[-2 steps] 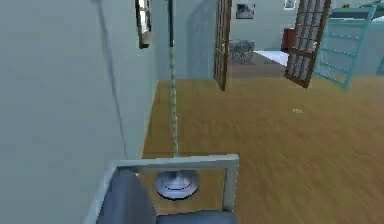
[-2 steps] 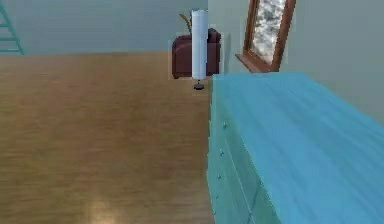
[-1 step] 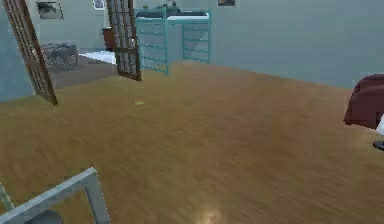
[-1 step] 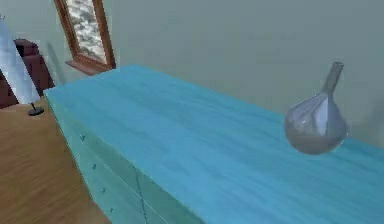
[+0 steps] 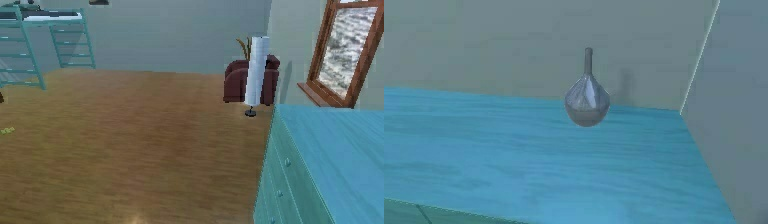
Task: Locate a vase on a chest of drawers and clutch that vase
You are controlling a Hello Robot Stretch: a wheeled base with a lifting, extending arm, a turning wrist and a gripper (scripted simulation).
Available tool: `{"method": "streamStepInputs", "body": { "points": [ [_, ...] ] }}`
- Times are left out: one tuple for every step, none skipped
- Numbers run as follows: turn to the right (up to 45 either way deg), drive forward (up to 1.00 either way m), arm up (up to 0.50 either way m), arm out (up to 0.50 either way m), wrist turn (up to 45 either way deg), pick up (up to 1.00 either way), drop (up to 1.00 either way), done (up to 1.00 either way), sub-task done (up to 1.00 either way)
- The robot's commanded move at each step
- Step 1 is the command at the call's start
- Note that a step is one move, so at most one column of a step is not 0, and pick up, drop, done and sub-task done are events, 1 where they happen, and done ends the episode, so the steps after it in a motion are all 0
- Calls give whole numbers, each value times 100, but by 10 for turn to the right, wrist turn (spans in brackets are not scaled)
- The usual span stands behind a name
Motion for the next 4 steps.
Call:
{"method": "streamStepInputs", "body": {
  "points": [
    [0,0,50,0,0,0,0,0,0],
    [0,0,38,0,0,0,0,0,0],
    [0,0,0,32,0,0,0,0,0],
    [0,0,0,0,450,0,0,0,0]
  ]
}}
